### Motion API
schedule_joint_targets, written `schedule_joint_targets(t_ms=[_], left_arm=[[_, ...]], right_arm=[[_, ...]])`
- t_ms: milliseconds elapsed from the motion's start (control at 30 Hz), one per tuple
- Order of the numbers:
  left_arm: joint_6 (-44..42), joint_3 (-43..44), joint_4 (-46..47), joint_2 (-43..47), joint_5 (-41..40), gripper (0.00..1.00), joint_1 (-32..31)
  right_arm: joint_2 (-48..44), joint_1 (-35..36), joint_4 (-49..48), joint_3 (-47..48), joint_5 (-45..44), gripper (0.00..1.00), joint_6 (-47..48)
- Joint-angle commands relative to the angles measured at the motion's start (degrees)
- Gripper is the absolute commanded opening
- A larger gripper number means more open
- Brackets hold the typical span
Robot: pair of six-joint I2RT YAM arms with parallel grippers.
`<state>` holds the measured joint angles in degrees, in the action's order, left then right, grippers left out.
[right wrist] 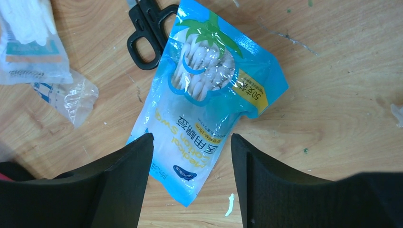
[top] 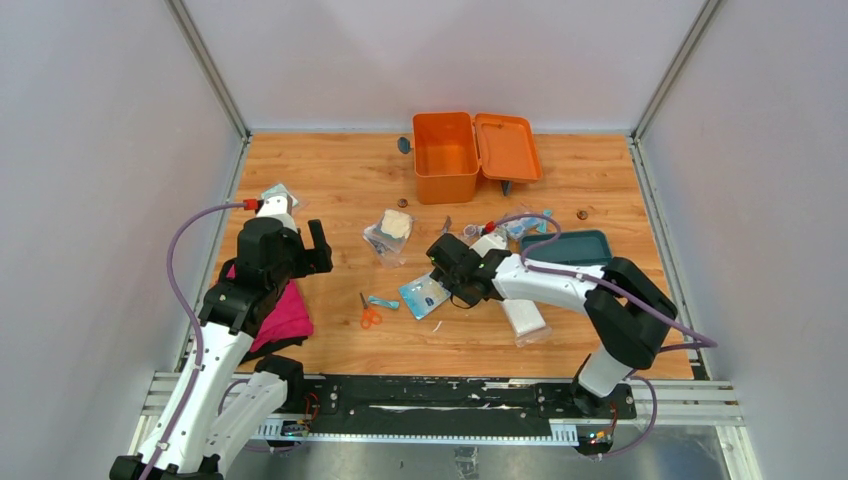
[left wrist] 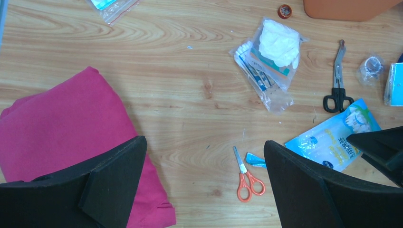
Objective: Organize the medicine kit
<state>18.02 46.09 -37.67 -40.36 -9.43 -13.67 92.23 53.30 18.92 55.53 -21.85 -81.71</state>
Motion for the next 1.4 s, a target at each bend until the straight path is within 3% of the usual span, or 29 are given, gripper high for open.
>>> schedule_joint_targets(t_ms=[0, 267, 467, 700, 833, 867, 1133, 1367], left_arm=[[-0.36, 0.41, 0.73, 0.3, 0.64, 1.0, 0.4], [-0.36, 0.41, 0.76, 0.26, 0.57, 1.0, 0.4], [-0.36, 0.39, 0.73, 0.19, 0.56, 1.0, 0.4], [-0.36, 0.35, 0.7, 0.2, 0.55, 1.0, 0.4], [-0.36, 0.36, 0.73, 0.33, 0.51, 1.0, 0.4], [-0.31, 0.4, 0.75, 0.32, 0.48, 1.0, 0.4], [-0.27, 0.41, 0.67, 0.23, 0.29, 1.0, 0.4], [-0.27, 0.43, 0.56, 0.02, 0.38, 1.0, 0.4]], right_arm=[[1.55, 0.67, 0.77, -0.1, -0.93, 0.65, -2.76], [3.98, 0.66, 0.77, 0.15, 0.18, 0.58, -2.64], [4.0, 0.59, 0.92, -0.33, -0.63, 0.45, -2.25], [2.63, 0.57, 2.17, -0.02, -2.82, 0.21, -0.19], [0.29, 0.58, 4.01, 0.95, -5.54, 0.0, 3.47], [-0.55, 0.58, 4.89, 1.38, -6.29, 0.0, 4.54], [-11.2, 0.57, 7.18, 2.47, -14.3, 0.0, 19.91], [-14.2, -0.78, 6.03, 11.31, -23.44, 0.0, 51.71]])
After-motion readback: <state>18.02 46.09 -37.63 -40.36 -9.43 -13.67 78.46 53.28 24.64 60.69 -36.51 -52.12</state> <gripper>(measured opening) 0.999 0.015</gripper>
